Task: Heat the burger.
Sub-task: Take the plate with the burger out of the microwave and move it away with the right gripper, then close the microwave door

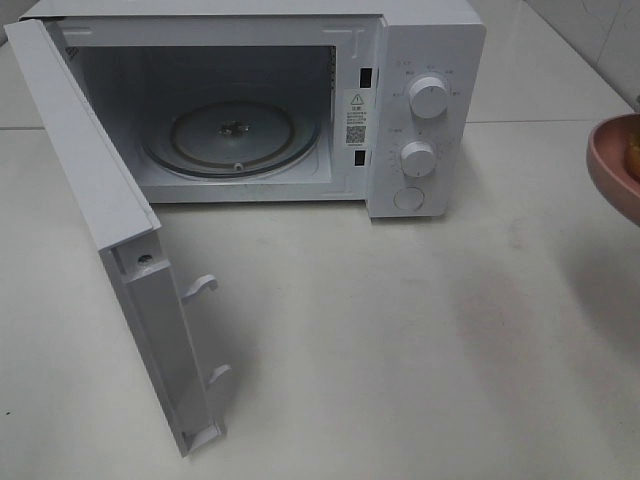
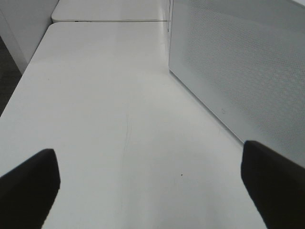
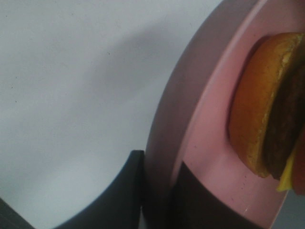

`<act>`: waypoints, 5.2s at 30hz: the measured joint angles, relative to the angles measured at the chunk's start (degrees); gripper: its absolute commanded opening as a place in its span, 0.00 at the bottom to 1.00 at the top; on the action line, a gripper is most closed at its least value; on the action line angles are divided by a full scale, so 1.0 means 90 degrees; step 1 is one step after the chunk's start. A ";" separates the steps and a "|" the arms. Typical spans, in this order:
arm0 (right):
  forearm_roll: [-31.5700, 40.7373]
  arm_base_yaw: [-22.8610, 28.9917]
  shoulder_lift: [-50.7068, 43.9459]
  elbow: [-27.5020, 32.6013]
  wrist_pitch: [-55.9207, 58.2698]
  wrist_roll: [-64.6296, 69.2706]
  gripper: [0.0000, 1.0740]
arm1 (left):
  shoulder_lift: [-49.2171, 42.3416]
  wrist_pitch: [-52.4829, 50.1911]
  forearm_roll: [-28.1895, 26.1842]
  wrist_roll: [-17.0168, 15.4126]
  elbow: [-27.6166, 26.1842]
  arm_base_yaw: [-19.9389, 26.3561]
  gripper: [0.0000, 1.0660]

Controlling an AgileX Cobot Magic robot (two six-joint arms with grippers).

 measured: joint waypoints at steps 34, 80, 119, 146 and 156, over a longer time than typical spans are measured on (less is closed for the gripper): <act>-0.0261 0.0000 0.1331 -0.0172 0.1337 0.4062 0.03 | 0.0000 0.0000 0.0000 0.0000 0.0000 0.0000 0.92; -0.0293 -0.0019 0.4393 -0.0541 0.0796 0.7932 0.06 | 0.0000 0.0000 0.0000 0.0000 0.0000 0.0000 0.92; -0.1273 -0.0019 0.6449 -0.0567 -0.0688 0.9352 0.13 | 0.0000 0.0000 0.0000 0.0000 0.0000 0.0000 0.92; -0.0057 -0.0019 0.4730 -0.0554 -0.0879 0.7200 0.45 | 0.0000 0.0000 0.0000 0.0000 0.0000 0.0000 0.92; 0.0611 -0.0019 0.3444 -0.0567 -0.1082 0.5914 0.54 | 0.0000 0.0000 0.0000 0.0000 0.0000 0.0000 0.92</act>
